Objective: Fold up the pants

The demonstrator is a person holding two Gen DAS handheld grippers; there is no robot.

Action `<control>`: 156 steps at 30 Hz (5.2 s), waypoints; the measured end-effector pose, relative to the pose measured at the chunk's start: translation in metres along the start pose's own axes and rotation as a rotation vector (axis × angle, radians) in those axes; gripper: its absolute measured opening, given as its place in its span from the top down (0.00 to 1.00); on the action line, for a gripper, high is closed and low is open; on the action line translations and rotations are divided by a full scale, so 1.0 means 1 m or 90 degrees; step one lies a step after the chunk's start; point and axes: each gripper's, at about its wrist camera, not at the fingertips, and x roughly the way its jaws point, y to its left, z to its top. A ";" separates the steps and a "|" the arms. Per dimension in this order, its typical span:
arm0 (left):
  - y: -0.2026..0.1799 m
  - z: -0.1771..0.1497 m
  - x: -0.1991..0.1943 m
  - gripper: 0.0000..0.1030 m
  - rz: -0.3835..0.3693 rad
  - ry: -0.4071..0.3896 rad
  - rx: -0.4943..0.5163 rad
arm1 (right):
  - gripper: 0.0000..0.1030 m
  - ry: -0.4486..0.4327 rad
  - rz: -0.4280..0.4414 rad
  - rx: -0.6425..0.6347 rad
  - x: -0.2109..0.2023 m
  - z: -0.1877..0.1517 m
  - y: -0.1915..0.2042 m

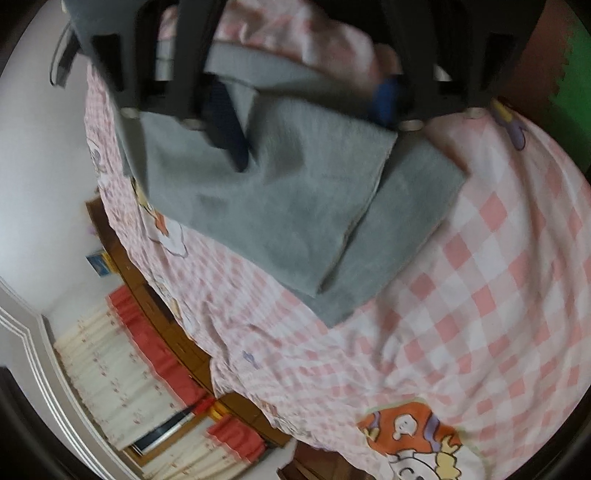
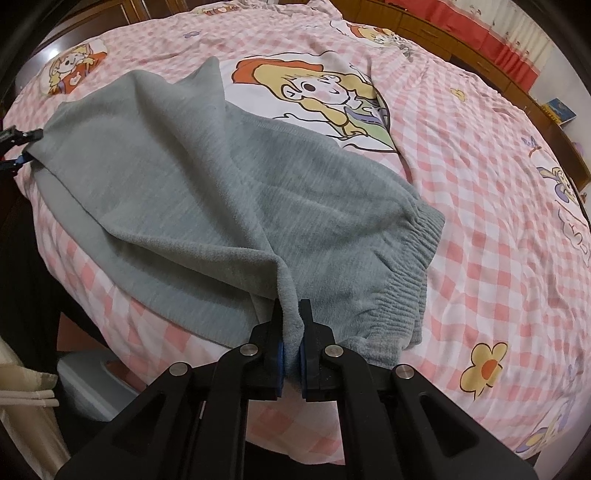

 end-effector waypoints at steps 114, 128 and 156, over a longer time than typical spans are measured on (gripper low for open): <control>-0.018 0.073 0.027 0.97 0.161 -0.084 0.215 | 0.92 -0.187 0.108 0.070 0.058 0.183 0.078; -0.014 0.090 0.054 0.92 0.240 -0.075 0.233 | 0.90 -0.143 0.061 0.080 0.103 0.199 0.078; -0.032 -0.016 0.030 0.46 0.246 0.037 0.203 | 0.66 -0.089 0.123 0.062 0.032 0.055 0.133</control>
